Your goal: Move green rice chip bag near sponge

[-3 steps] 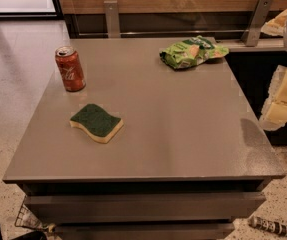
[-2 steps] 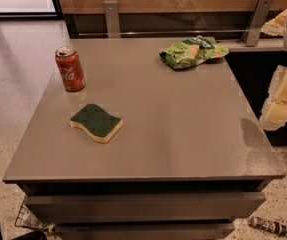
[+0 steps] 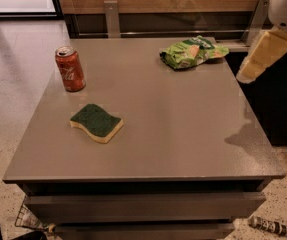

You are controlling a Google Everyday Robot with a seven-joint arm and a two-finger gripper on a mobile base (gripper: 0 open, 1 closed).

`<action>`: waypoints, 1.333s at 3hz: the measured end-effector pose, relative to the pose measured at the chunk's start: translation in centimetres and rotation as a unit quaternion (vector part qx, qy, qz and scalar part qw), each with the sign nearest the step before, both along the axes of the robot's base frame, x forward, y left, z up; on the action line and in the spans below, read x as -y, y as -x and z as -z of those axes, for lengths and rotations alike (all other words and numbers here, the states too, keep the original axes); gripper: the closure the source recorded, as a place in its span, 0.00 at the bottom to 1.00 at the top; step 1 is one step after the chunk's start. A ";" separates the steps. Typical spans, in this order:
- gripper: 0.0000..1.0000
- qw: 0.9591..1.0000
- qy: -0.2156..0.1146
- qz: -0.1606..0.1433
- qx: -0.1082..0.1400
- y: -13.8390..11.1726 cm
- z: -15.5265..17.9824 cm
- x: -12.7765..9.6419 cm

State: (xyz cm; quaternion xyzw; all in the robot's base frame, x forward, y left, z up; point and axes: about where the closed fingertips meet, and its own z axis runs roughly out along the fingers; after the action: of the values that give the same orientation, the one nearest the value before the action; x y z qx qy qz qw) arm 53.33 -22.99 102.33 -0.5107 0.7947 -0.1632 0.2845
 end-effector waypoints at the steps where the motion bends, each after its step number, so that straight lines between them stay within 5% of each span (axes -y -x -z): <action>1: 0.00 0.997 -0.046 0.022 0.066 -5.6 -1.3 2.2; 2: 0.00 0.987 -0.135 0.009 0.089 -10.1 -1.0 3.6; 3: 0.00 0.969 -0.235 -0.019 0.073 -12.8 1.5 4.3; 4: 0.00 0.956 -0.285 -0.029 0.069 -13.6 1.4 3.1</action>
Offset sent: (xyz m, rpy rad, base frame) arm 0.1508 -0.0372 0.0094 0.6170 -0.1969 0.0462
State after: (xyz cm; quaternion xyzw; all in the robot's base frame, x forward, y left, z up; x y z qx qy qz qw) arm 66.96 -26.13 100.90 -0.4191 0.7713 0.0432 0.4771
